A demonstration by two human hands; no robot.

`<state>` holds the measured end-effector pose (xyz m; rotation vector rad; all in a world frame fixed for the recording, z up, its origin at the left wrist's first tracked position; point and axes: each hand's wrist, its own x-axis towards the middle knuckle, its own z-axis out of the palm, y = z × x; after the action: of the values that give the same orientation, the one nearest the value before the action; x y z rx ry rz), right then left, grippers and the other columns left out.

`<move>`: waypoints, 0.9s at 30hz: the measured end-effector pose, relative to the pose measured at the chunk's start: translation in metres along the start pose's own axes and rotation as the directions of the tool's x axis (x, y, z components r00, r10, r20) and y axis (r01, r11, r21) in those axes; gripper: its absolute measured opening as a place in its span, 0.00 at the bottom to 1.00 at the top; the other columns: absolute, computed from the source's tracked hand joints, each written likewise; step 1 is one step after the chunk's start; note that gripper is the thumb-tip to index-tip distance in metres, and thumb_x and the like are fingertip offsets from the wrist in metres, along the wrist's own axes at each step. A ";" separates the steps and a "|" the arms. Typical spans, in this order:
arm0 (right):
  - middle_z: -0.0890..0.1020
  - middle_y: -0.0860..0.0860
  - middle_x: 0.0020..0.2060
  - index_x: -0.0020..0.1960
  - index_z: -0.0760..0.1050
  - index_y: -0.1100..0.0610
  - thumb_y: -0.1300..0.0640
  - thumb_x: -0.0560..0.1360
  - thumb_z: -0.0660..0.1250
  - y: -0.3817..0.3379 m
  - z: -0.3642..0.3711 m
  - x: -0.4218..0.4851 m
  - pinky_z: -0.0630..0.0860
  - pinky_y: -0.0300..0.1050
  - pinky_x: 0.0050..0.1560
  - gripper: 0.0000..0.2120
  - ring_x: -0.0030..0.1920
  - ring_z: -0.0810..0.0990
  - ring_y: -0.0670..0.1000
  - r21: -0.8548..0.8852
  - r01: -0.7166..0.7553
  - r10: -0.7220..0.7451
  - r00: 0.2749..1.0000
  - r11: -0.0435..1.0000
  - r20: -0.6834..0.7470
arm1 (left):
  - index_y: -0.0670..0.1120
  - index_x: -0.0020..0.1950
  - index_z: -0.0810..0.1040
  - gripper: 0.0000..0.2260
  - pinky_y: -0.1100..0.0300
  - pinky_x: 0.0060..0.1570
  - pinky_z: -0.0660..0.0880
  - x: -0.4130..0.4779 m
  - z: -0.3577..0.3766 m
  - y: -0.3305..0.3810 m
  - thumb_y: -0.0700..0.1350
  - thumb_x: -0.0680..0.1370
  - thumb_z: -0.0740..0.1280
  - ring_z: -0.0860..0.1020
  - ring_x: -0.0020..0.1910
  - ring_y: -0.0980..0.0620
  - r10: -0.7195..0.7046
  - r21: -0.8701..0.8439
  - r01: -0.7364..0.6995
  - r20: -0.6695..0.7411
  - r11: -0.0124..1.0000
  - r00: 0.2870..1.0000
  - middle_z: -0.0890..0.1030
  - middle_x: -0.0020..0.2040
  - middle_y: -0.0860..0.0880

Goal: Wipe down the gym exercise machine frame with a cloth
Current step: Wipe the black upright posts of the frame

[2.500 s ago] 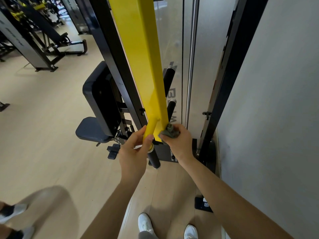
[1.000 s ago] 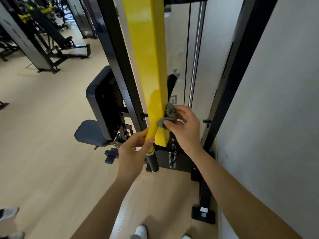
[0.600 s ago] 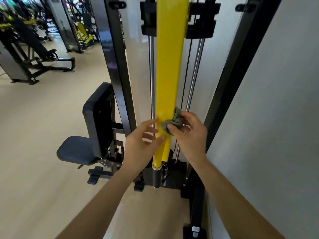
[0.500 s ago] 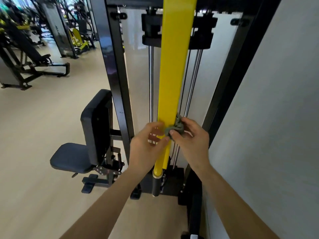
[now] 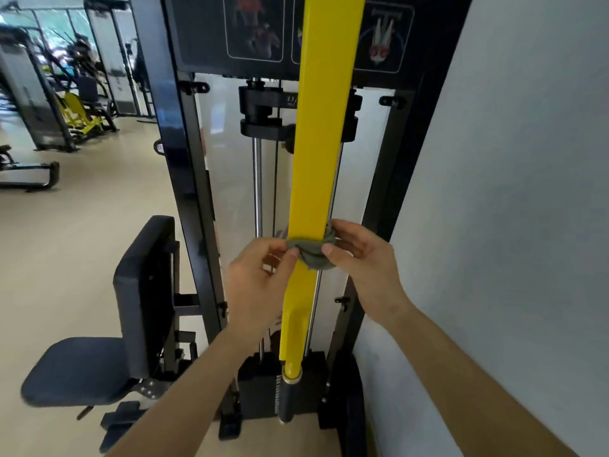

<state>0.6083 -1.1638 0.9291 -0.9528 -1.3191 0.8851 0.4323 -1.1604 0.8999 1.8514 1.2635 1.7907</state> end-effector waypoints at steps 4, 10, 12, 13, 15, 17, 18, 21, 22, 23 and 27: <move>0.85 0.50 0.56 0.61 0.79 0.50 0.70 0.74 0.71 -0.015 0.002 0.005 0.80 0.51 0.62 0.22 0.57 0.83 0.52 -0.032 0.027 -0.028 1.000 0.999 -0.005 | 0.51 0.50 0.82 0.05 0.59 0.41 0.78 0.018 -0.005 0.009 0.50 0.79 0.69 0.81 0.42 0.55 -0.012 -0.019 0.012 -0.015 1.000 1.000 0.82 0.43 0.58; 0.85 0.52 0.56 0.65 0.78 0.58 0.70 0.74 0.71 -0.041 0.010 0.013 0.81 0.52 0.59 0.21 0.57 0.84 0.54 -0.025 0.096 -0.097 0.992 0.995 -0.077 | 0.50 0.51 0.82 0.02 0.63 0.44 0.79 0.053 -0.011 0.025 0.45 0.79 0.70 0.81 0.43 0.58 0.023 -0.129 -0.023 0.004 0.991 1.000 0.83 0.43 0.59; 0.85 0.52 0.55 0.63 0.79 0.58 0.71 0.74 0.71 -0.052 0.015 0.016 0.81 0.49 0.58 0.20 0.56 0.84 0.53 -0.015 0.123 -0.124 0.985 0.992 -0.124 | 0.49 0.51 0.82 0.02 0.59 0.44 0.80 0.064 -0.013 0.030 0.45 0.79 0.70 0.82 0.42 0.57 0.033 -0.156 -0.030 0.015 0.987 0.999 0.83 0.43 0.58; 0.85 0.52 0.55 0.63 0.79 0.57 0.71 0.74 0.71 -0.057 0.017 0.018 0.81 0.49 0.58 0.20 0.55 0.84 0.52 -0.010 0.136 -0.136 0.980 0.991 -0.148 | 0.49 0.51 0.82 0.02 0.57 0.44 0.81 0.068 -0.015 0.032 0.45 0.79 0.70 0.82 0.42 0.56 0.041 -0.165 -0.038 0.015 0.986 0.999 0.83 0.43 0.58; 0.85 0.51 0.54 0.61 0.80 0.56 0.71 0.74 0.71 -0.069 0.021 0.023 0.81 0.49 0.57 0.19 0.55 0.84 0.52 -0.002 0.159 -0.156 0.970 0.987 -0.185 | 0.49 0.51 0.82 0.03 0.55 0.44 0.81 0.079 -0.018 0.038 0.46 0.79 0.70 0.82 0.42 0.56 0.068 -0.163 -0.066 0.007 0.984 0.998 0.83 0.43 0.57; 0.86 0.51 0.54 0.60 0.80 0.54 0.71 0.74 0.71 -0.083 0.026 0.029 0.82 0.47 0.55 0.19 0.54 0.84 0.52 0.007 0.183 -0.178 0.963 0.983 -0.203 | 0.48 0.52 0.82 0.04 0.58 0.45 0.81 0.091 -0.023 0.045 0.46 0.79 0.70 0.82 0.43 0.56 0.113 -0.160 -0.110 0.006 0.981 0.994 0.83 0.43 0.57; 0.86 0.51 0.54 0.60 0.80 0.54 0.71 0.74 0.71 -0.090 0.027 0.031 0.82 0.46 0.54 0.19 0.54 0.84 0.53 0.009 0.194 -0.188 0.960 0.981 -0.207 | 0.48 0.52 0.82 0.04 0.59 0.44 0.80 0.097 -0.025 0.049 0.46 0.79 0.70 0.82 0.43 0.57 0.136 -0.164 -0.132 0.011 0.978 0.991 0.83 0.43 0.57; 0.86 0.51 0.54 0.60 0.80 0.54 0.70 0.74 0.72 -0.109 0.031 0.038 0.82 0.41 0.50 0.18 0.53 0.85 0.51 -0.004 0.222 -0.217 0.950 0.975 -0.226 | 0.47 0.52 0.82 0.04 0.64 0.42 0.78 0.114 -0.030 0.063 0.46 0.79 0.70 0.81 0.42 0.58 0.185 -0.168 -0.180 0.011 0.969 0.983 0.82 0.42 0.58; 0.85 0.51 0.54 0.60 0.80 0.54 0.70 0.74 0.72 -0.116 0.032 0.040 0.81 0.40 0.48 0.18 0.53 0.85 0.51 -0.011 0.232 -0.228 0.945 0.973 -0.235 | 0.47 0.51 0.82 0.04 0.65 0.41 0.78 0.119 -0.031 0.068 0.46 0.79 0.70 0.81 0.42 0.59 0.198 -0.158 -0.195 0.000 0.968 0.980 0.82 0.42 0.59; 0.85 0.52 0.54 0.60 0.79 0.55 0.70 0.74 0.72 -0.122 0.034 0.043 0.81 0.39 0.48 0.18 0.53 0.85 0.51 -0.017 0.243 -0.240 0.940 0.970 -0.243 | 0.47 0.52 0.82 0.04 0.66 0.41 0.78 0.124 -0.032 0.072 0.45 0.79 0.70 0.81 0.42 0.60 0.207 -0.153 -0.206 -0.008 0.966 0.978 0.82 0.42 0.59; 0.85 0.53 0.54 0.60 0.79 0.57 0.70 0.74 0.72 -0.147 0.037 0.052 0.81 0.38 0.47 0.17 0.53 0.85 0.51 -0.065 0.279 -0.286 0.920 0.958 -0.269 | 0.46 0.53 0.82 0.05 0.54 0.44 0.82 0.143 -0.034 0.083 0.45 0.80 0.70 0.82 0.42 0.56 0.231 -0.195 -0.227 -0.003 0.954 0.973 0.83 0.43 0.54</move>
<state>0.5727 -1.1676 1.0855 -0.8438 -1.1904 0.4935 0.4127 -1.1180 1.0619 1.9626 0.8591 1.9272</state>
